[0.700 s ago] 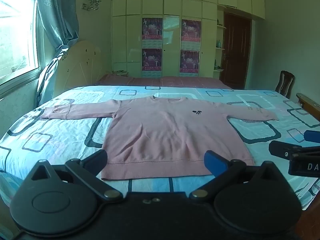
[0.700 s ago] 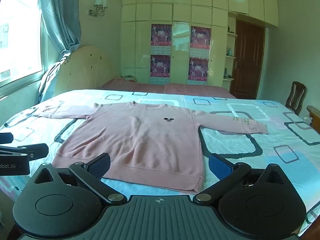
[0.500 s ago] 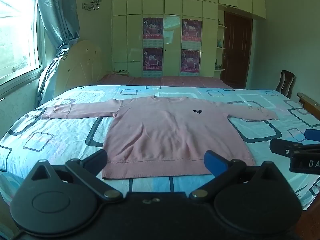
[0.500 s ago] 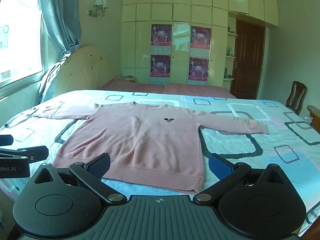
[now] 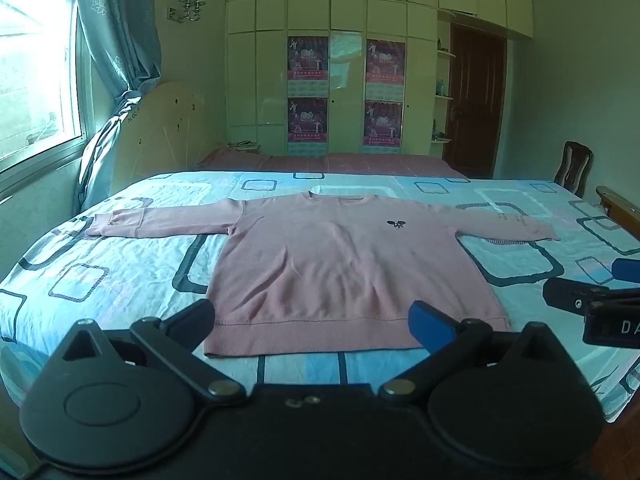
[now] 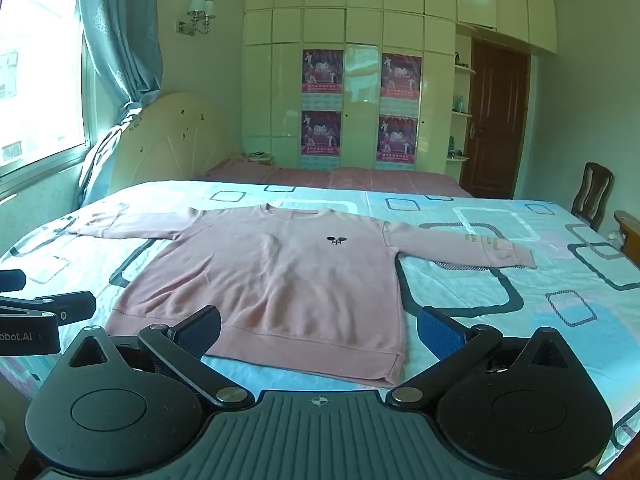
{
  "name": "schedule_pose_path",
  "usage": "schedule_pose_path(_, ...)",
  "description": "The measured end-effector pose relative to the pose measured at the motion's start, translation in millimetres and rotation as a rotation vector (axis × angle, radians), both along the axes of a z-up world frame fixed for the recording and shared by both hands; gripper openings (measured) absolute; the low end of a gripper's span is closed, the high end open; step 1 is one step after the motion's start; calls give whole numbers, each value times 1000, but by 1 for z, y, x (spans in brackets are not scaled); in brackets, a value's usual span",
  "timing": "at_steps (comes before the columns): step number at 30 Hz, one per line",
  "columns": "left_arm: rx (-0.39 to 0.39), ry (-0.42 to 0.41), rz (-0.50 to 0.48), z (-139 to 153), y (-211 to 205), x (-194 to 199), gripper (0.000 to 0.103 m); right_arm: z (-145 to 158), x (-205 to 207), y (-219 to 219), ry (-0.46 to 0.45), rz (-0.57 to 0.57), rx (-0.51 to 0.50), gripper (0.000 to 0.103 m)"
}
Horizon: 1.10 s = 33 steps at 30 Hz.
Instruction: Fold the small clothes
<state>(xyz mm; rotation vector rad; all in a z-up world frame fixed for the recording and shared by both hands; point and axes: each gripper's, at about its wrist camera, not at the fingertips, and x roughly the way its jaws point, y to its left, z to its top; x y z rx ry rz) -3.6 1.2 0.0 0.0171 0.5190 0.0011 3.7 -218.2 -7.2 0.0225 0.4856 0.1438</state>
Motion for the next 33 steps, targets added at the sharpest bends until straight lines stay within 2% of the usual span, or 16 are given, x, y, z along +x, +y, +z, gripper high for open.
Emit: schedule_pose_path(33,7,-3,4,0,-3,0,102,-1,-1,-4,6,1,9,103)
